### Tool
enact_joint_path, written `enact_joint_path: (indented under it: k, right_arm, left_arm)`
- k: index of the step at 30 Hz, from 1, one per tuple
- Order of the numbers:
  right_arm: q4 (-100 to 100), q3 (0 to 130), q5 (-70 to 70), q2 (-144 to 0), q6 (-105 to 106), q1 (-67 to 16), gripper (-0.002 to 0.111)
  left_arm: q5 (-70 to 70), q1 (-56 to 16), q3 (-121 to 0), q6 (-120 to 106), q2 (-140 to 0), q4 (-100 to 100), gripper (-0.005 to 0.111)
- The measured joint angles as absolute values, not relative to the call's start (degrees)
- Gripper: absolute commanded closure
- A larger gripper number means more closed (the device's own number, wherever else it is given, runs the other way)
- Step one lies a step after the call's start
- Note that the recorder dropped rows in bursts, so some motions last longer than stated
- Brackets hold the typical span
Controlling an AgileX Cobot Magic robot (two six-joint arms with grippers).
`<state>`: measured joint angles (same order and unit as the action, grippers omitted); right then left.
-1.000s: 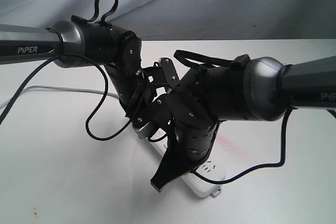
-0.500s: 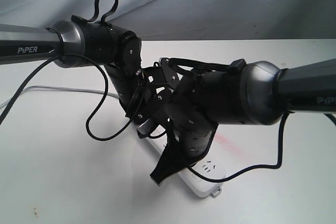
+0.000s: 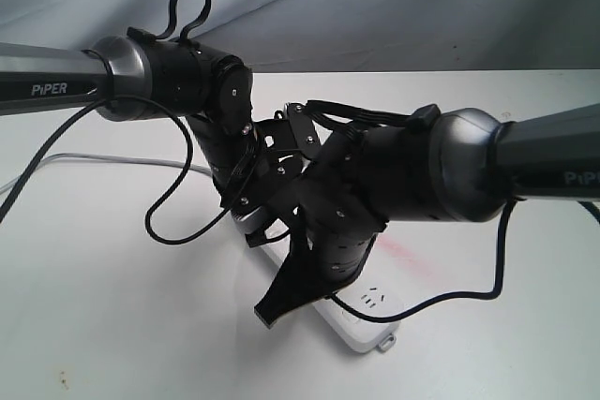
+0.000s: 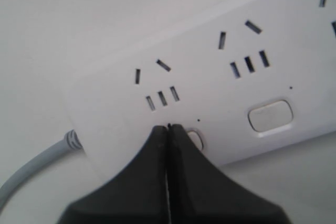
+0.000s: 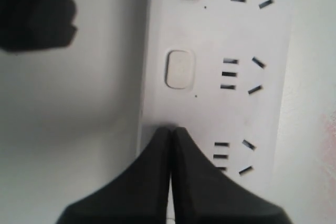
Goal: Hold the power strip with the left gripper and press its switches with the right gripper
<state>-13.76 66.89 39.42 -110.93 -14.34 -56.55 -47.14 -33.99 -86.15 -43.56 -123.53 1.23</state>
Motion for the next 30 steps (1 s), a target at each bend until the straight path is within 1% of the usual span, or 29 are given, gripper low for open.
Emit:
enact_joint_path:
  k: [19, 30]
  right_arm:
    - [-15.86, 67.62, 40.61, -113.15, -14.13, -56.55, 0.108]
    - [-17.68, 66.26, 35.72, -104.79, -16.06, -56.55, 0.108]
  left_arm:
    - [-47.23, -33.99, -86.15, -43.56, -123.53, 1.23, 0.107]
    - [-47.23, -33.99, -86.15, -43.56, -123.45, 1.23, 0.107]
